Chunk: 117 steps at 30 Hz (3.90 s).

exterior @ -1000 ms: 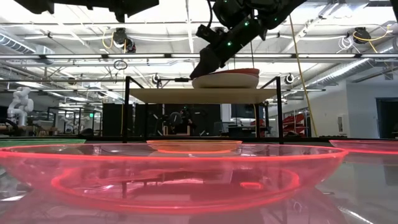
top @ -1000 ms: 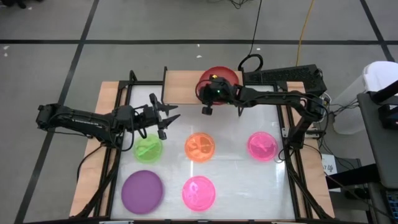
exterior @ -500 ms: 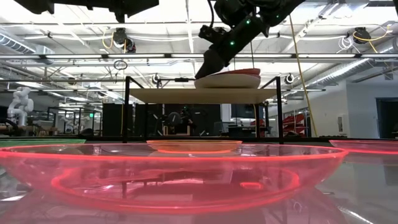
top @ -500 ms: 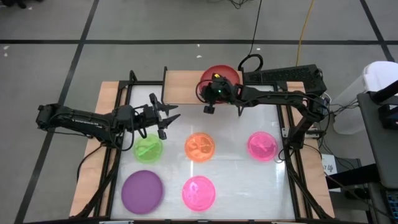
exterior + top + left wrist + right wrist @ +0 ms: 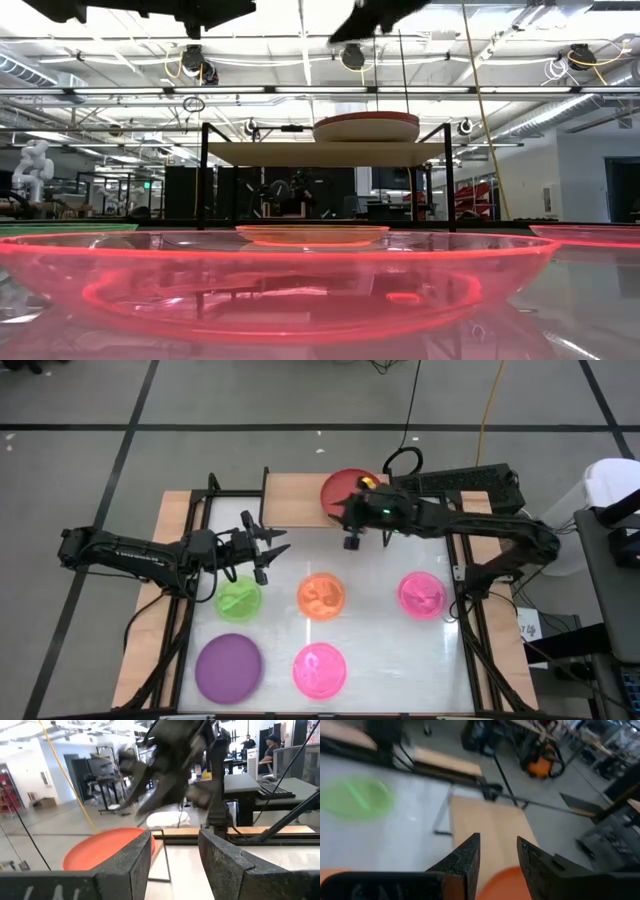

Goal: Place and stack plates onto a shelf
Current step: Stack the purple plate on top of the orange plate on the shelf

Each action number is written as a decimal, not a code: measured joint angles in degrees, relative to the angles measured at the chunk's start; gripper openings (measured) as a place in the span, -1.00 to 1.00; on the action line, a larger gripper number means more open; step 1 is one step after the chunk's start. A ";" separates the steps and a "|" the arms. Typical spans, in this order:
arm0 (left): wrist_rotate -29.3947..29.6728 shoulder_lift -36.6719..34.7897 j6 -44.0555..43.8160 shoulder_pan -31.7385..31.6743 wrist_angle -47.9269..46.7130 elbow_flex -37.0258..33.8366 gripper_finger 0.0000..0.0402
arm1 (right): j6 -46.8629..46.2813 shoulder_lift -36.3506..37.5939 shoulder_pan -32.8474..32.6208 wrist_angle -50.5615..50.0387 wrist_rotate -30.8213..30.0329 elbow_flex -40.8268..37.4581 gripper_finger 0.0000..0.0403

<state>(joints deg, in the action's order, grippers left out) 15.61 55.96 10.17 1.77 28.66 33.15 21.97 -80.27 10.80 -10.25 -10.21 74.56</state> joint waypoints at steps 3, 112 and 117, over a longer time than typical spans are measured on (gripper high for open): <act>-0.04 0.00 -4.10 0.25 -2.04 0.02 -0.15 | -2.76 5.90 -3.65 -1.68 0.14 -1.69 -0.43; -8.55 23.54 -9.43 17.67 -87.31 40.17 -0.95 | -8.78 29.46 -16.93 25.95 -0.21 -33.74 -0.43; 0.08 23.47 1.63 11.33 -88.77 48.14 -0.95 | -10.24 29.00 -16.93 23.22 -0.48 -33.70 -0.43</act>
<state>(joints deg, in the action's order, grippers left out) 15.69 79.44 11.79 13.10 -60.12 81.29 11.74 -51.27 -6.13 12.97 -10.69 40.86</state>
